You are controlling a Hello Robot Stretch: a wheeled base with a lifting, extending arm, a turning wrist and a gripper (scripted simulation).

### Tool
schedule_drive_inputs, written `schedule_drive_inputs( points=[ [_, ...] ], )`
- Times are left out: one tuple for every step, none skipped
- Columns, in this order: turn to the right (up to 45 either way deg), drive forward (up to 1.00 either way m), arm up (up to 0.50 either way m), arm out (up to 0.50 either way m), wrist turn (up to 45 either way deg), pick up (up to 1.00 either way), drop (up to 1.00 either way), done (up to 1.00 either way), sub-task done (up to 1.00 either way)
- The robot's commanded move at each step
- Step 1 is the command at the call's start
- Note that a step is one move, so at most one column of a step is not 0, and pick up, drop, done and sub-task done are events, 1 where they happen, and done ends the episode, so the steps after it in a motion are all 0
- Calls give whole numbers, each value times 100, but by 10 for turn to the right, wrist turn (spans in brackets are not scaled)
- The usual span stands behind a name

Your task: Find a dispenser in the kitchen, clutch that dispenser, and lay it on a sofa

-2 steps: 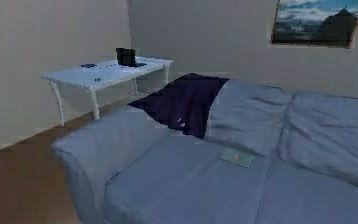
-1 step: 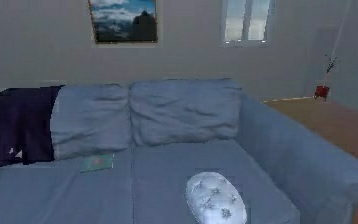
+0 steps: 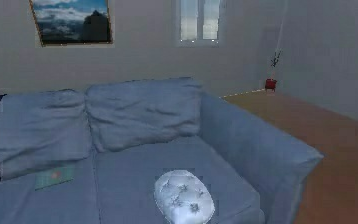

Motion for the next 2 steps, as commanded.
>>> schedule_drive_inputs(
  points=[
    [-390,0,0,0,0,0,0,0,0],
    [360,0,0,0,0,0,0,0,0]
  ],
)
